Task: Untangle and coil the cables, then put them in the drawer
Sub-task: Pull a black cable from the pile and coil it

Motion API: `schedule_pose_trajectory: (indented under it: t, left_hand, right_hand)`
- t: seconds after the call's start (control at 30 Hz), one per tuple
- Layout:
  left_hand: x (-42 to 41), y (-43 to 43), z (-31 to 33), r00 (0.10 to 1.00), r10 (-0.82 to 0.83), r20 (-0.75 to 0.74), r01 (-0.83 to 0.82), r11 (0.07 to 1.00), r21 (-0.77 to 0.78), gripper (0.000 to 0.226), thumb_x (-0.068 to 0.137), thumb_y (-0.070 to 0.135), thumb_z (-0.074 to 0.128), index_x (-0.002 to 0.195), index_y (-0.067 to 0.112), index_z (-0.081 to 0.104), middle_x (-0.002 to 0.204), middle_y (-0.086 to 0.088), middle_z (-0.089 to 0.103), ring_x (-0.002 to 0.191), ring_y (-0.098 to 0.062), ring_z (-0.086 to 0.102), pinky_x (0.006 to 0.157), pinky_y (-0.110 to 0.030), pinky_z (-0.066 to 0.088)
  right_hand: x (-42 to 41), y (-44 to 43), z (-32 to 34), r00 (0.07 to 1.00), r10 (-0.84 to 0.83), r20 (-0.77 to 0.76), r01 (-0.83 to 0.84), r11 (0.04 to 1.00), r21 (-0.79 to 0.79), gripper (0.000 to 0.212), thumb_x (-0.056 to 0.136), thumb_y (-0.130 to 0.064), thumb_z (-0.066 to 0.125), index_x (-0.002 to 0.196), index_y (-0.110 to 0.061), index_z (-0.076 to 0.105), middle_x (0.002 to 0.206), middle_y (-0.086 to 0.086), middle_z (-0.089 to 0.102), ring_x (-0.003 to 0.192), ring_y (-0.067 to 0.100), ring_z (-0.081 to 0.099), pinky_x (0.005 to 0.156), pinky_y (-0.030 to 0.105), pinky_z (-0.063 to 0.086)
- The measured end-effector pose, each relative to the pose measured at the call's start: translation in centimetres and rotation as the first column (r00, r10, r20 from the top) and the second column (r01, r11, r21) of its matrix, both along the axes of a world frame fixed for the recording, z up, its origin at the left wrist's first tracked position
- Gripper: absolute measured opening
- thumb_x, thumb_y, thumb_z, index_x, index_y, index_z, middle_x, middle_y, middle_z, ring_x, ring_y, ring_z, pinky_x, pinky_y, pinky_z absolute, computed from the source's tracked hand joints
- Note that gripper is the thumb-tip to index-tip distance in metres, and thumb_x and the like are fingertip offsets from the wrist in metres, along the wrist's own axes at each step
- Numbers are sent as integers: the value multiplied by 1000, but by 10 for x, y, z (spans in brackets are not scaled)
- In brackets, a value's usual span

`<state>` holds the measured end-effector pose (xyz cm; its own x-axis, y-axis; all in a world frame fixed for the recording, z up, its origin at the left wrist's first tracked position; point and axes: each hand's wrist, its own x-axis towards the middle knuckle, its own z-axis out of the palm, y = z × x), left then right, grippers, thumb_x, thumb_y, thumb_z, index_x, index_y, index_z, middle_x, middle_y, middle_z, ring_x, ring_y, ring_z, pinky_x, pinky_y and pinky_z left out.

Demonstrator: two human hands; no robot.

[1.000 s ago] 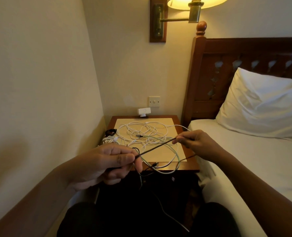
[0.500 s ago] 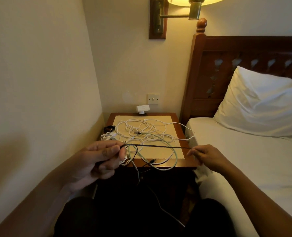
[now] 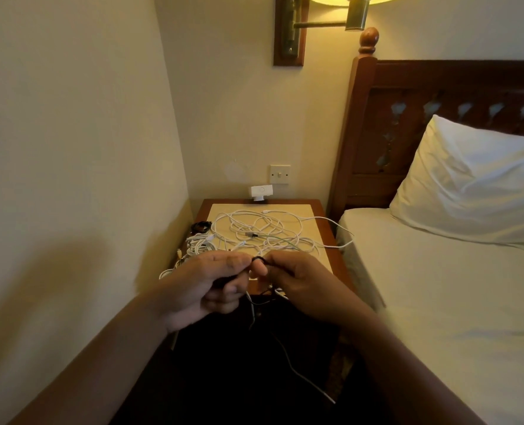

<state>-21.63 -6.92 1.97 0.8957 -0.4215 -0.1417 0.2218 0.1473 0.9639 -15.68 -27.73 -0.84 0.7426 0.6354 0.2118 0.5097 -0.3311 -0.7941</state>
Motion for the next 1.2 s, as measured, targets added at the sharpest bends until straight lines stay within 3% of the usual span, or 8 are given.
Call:
schedule_pose_trajectory:
  t: [0.1,0.3,0.53,0.67,0.8,0.93,1.07,1.2]
  left_hand:
    - [-4,8,1,998,62,-17,-65,982,-180,33,101,13,47,118,-4,69,63,-1,42,46,-5,26,41,-17,27]
    - [8,17,12,946,318,67,-271,886,-376,42,94,3,45,134,-9,54,79,-3,57,51,-5,36,45,-17,36]
    - [22,5,-28,777,426,464,-563,800,209,33,107,7,45,134,22,59,100,-5,77,78,-16,70,71,-23,57]
    - [12,12,-36,905,147,398,-310,870,384,27,107,21,45,122,16,67,91,-10,76,76,-20,70,73,-25,54]
    - [-8,12,-37,973,7,230,-40,989,141,39,106,29,45,118,0,69,77,-17,65,59,-19,55,58,-25,44]
    - [-12,21,-23,981,96,169,-79,991,-104,34,99,27,54,109,0,72,60,-5,47,49,-11,36,51,-25,26]
    - [3,21,-10,937,342,72,-302,895,-329,35,98,24,50,115,0,69,63,1,49,49,-8,37,51,-23,26]
    - [23,11,-15,805,571,162,-518,808,-280,27,104,18,49,120,4,65,82,-6,72,65,-14,62,65,-23,52]
  right_hand:
    - [-5,7,-19,995,-35,-95,43,996,80,22,110,-24,46,103,-28,66,69,-10,62,69,19,66,67,37,58]
    - [-17,15,-54,990,-114,-88,105,990,-92,27,111,-24,44,113,-29,70,78,-14,58,64,-7,53,64,18,37]
    - [-69,29,10,994,88,69,-59,937,-344,29,108,-44,44,103,-25,65,87,-5,66,76,10,62,70,29,47]
    - [-55,11,46,973,-27,227,88,961,-262,21,106,-38,50,103,-30,69,82,-10,68,72,7,62,63,21,48]
    - [-19,-1,43,939,-188,287,208,977,-41,16,100,-32,65,109,-27,78,93,-23,70,90,-9,63,72,5,46]
    - [8,-2,4,944,-289,159,283,957,62,21,103,-29,60,115,-28,76,109,-21,72,104,-11,62,85,9,48]
    - [-8,9,-41,966,-241,92,252,960,-124,26,108,-32,48,124,-35,68,104,-8,73,84,8,68,81,35,60]
    - [-55,33,-45,996,-23,86,51,942,-331,29,110,-31,43,135,-34,58,116,-4,72,83,6,67,80,30,60]
